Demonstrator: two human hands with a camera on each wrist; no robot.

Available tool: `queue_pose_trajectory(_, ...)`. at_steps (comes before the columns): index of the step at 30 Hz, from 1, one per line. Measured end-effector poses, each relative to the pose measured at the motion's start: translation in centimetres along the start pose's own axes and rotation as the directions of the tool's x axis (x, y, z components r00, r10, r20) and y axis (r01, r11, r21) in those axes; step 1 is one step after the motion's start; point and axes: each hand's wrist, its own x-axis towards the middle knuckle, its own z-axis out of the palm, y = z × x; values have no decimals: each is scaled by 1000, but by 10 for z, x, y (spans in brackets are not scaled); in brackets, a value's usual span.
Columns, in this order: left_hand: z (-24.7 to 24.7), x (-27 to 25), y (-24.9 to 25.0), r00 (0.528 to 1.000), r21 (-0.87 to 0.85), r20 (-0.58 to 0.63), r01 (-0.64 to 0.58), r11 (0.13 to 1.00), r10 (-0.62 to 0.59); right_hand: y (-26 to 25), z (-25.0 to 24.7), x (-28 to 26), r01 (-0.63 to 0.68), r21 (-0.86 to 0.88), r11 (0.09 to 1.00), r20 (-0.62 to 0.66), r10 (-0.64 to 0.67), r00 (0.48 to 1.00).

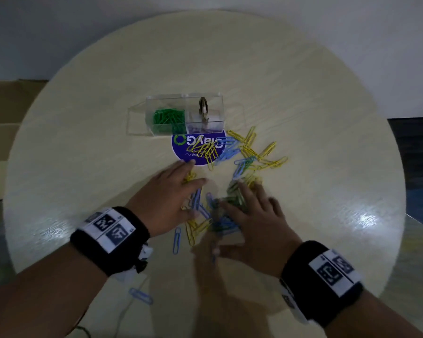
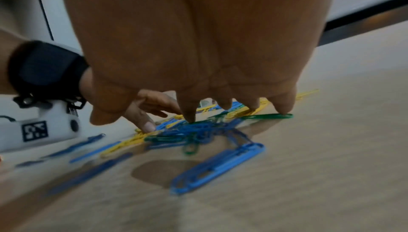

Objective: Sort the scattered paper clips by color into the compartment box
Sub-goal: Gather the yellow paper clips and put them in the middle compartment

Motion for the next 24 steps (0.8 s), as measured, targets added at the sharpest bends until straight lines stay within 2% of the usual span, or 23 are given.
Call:
queue_pose_trajectory(2,-5,2,4,997,-25,-75,-14,1000,12,2,-5,-4,-9,72,997,-73,14,997)
queue_pose_trajectory(5,-1,26,25,969,-45,-184,-176,983,166,33,-18,1,-76,154,985,-200,106,974)
queue_pose_trajectory(8,11,48,40,952,53,-110,-280,958,284,66,-28,18,-99,66,993,-190,110,976)
queue_pose_trajectory(10,12,52,39,966,117,-81,-234,965,244,79,-30,28,-93,32,995,-132,97,987)
queue_pose_trajectory(12,7,47,31,979,82,-127,-152,985,161,87,-31,33,-106,45,993,-117,110,987)
queue_pose_trajectory(14,2,38,20,982,54,-161,-90,994,98,93,-30,33,-109,88,990,-174,123,977)
queue_pose_trajectory(17,-3,21,13,972,2,-234,-33,999,32,96,-26,24,-53,145,988,-360,102,927)
queue_pose_trajectory(20,2,7,31,954,-40,-294,-71,997,56,83,-23,10,-9,201,980,-467,104,878)
queue_pose_trajectory(22,15,-2,41,958,-41,-263,-130,991,115,72,-15,6,51,216,975,-475,59,878)
queue_pose_trajectory(24,22,-8,41,963,-52,-246,-126,991,109,67,-8,6,43,252,967,-435,73,897)
